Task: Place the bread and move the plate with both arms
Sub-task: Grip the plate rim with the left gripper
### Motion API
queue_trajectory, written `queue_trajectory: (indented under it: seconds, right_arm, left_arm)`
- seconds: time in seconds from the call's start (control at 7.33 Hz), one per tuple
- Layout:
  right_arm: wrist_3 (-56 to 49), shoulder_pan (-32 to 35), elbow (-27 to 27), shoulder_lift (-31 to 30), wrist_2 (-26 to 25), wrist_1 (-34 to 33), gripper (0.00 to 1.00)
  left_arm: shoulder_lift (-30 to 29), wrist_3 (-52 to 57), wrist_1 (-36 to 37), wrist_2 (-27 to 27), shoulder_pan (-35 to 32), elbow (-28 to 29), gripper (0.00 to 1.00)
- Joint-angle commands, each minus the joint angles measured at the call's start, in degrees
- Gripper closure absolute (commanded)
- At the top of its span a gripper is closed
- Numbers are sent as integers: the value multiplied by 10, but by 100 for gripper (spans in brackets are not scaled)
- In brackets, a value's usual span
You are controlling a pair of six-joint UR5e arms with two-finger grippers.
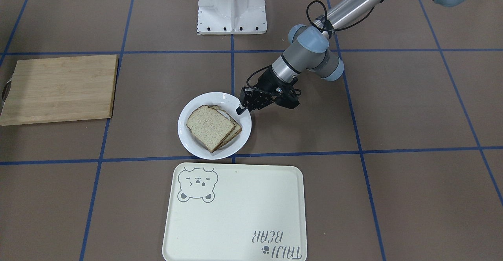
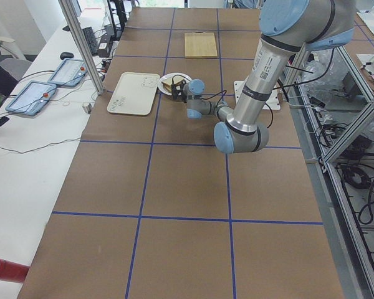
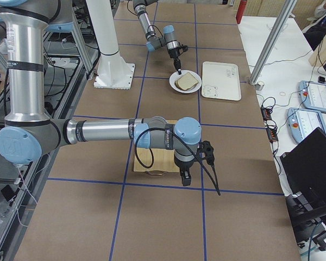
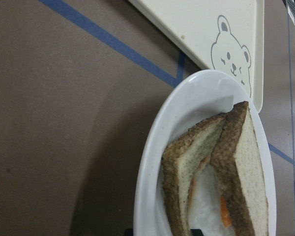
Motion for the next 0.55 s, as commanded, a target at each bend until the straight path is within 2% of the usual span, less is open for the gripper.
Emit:
queue_trajectory:
  seconds: [0.0,0.41]
  right_arm:
    - [0,0,0,0,0,0,0]
    - [-1,0,0,0,0,0,0]
  left_arm:
    - [-1,-2,-6,-1,0,-1,100]
    - [-1,-44,-41,-1,-1,-7,100]
